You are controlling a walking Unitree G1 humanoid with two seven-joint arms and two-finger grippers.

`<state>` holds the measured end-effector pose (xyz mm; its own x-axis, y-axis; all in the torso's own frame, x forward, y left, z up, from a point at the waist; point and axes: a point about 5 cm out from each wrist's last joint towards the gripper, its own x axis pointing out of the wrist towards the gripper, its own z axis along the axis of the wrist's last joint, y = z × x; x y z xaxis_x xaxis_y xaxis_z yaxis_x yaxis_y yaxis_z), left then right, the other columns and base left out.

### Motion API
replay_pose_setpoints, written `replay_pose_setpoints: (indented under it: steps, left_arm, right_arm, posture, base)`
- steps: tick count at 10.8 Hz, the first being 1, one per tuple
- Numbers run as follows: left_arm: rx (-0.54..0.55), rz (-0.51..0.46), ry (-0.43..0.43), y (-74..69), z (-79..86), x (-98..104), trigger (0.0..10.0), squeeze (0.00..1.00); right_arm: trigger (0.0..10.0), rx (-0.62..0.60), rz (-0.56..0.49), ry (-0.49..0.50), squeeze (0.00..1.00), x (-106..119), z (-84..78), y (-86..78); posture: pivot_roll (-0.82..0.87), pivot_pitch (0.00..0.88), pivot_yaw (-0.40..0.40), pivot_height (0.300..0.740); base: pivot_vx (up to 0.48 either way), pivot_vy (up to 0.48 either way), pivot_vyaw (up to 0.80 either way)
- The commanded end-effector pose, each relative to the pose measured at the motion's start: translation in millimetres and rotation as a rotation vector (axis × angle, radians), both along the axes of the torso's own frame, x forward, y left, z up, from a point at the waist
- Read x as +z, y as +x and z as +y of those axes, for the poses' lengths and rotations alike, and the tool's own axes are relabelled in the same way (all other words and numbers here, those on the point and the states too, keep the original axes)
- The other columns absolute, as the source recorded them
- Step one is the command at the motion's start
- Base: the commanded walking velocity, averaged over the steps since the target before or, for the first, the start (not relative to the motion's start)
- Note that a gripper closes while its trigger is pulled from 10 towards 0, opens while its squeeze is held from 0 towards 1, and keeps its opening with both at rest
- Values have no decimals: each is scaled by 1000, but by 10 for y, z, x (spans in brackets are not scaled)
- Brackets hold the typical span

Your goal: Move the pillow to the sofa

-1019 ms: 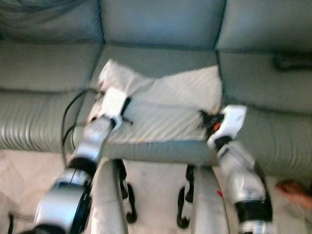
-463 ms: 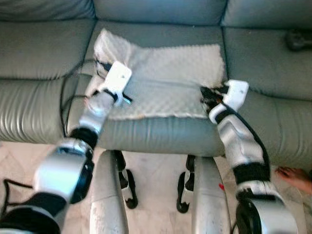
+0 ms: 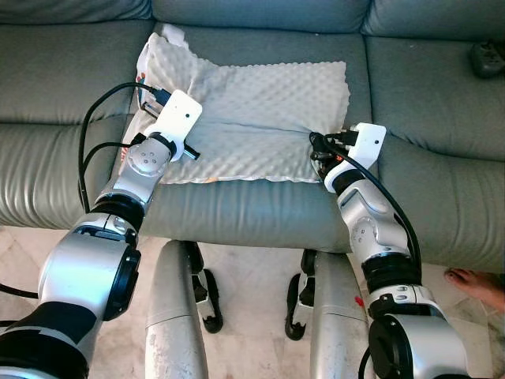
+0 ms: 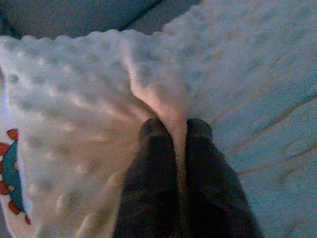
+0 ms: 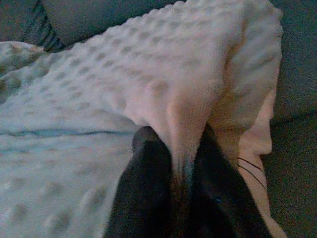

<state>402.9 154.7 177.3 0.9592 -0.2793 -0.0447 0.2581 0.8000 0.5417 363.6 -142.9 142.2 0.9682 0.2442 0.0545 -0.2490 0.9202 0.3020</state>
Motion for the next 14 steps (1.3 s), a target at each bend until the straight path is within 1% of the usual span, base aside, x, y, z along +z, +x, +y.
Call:
replay_pose_setpoints:
  steps: [1, 4, 6, 7, 8, 10, 12, 13, 14]
  left_arm:
    - [-21, 69, 34, -64, 28, -198, 10000, 1000]
    - [-23, 50, 70, -54, -4, -176, 10000, 1000]
    - [8, -8, 88, -25, 41, -74, 10000, 1000]
    - [23, -46, 119, -14, 44, -32, 10000, 1000]
    - [30, -67, 117, -6, 47, 5, 10000, 1000]
    - [36, -111, 84, 9, 45, 94, 10000, 1000]
    - [47, -142, 46, -6, 80, 108, 10000, 1000]
    - [46, -151, 26, -29, 109, 80, 10000, 1000]
    - [63, -151, -42, -56, 167, 45, 10000, 1000]
  right_arm:
    - [10000, -14, 72, 0, 1000, -205, -41, -68]
    - [10000, -17, 54, -3, 1000, -174, -48, -62]
    - [10000, 15, 12, 15, 1000, -63, 59, -46]
    - [10000, 26, -6, 22, 1000, -9, 112, -35]
    - [10000, 34, -23, 27, 1000, 37, 154, -25]
    - [10000, 44, -71, 38, 1000, 183, 217, 3]
    - [10000, 32, -104, 42, 1000, 270, 189, -17]
    - [10000, 29, -106, 43, 1000, 254, 180, -58]
    - [10000, 23, -101, 31, 1000, 215, 167, -112]
  posture:
    - [-103, 411, 28, 586]
    - [-105, 406, 21, 586]
    - [-101, 395, 12, 586]
    - [-102, 389, 8, 586]
    - [-102, 384, 5, 586]
    - [-105, 367, 0, 586]
    - [-110, 350, 1, 586]
    - [-113, 330, 1, 586]
    - [-112, 315, 2, 586]
  base:
    - [0, 0, 0]
    - [0, 0, 0]
    - [0, 0, 0]
    - [0, 0, 0]
    - [0, 0, 0]
    - [0, 0, 0]
    - [0, 0, 0]
    - [0, 0, 0]
    - [0, 0, 0]
